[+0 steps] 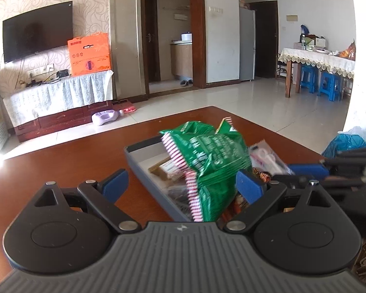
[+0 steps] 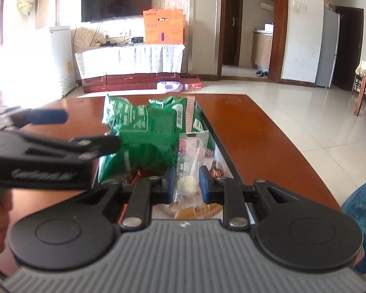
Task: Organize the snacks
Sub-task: 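Open the left gripper to drop the chip bag while the right releases the candy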
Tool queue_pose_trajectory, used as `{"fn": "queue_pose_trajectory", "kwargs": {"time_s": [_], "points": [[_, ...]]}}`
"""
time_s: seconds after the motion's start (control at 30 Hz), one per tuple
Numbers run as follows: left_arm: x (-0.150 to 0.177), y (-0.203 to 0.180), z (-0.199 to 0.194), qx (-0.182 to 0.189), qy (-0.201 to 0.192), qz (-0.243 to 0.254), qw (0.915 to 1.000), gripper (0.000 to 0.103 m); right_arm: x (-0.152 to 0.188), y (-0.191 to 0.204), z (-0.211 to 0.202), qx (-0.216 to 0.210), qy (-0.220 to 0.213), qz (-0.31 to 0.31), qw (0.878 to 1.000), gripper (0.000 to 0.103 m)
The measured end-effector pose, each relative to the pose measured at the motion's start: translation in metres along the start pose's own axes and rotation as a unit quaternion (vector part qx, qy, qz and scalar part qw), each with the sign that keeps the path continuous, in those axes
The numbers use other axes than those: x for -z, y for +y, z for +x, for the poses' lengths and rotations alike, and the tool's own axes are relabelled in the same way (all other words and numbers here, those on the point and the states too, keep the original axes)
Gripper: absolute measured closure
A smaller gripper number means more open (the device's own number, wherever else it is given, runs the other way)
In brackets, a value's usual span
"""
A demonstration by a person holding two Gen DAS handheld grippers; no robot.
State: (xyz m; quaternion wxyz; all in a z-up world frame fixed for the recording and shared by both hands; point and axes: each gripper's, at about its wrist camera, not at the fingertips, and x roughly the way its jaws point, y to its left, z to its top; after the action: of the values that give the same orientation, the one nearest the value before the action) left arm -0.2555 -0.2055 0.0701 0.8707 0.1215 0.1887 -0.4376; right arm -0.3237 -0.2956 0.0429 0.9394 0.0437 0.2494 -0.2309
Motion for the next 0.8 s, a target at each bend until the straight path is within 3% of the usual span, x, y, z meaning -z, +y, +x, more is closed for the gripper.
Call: {"fn": "queue_pose_trajectory", "kwargs": {"time_s": [0.3, 0.53, 0.8], "points": [[0.018, 0.001, -0.019, -0.009, 0.006, 0.023, 0.9997, 0.006, 0.000, -0.002, 0.019, 0.008, 0.013, -0.006, 1.000, 0.076], [0.022, 0.008, -0.019, -0.021, 0.017, 0.010, 0.9996, 0.006, 0.003, 0.002, 0.026, 0.003, 0.040, -0.005, 0.999, 0.046], [0.020, -0.003, -0.020, -0.049, 0.031, 0.011, 0.9983, 0.006, 0.005, 0.005, 0.010, 0.004, 0.033, 0.002, 0.999, 0.043]]}}
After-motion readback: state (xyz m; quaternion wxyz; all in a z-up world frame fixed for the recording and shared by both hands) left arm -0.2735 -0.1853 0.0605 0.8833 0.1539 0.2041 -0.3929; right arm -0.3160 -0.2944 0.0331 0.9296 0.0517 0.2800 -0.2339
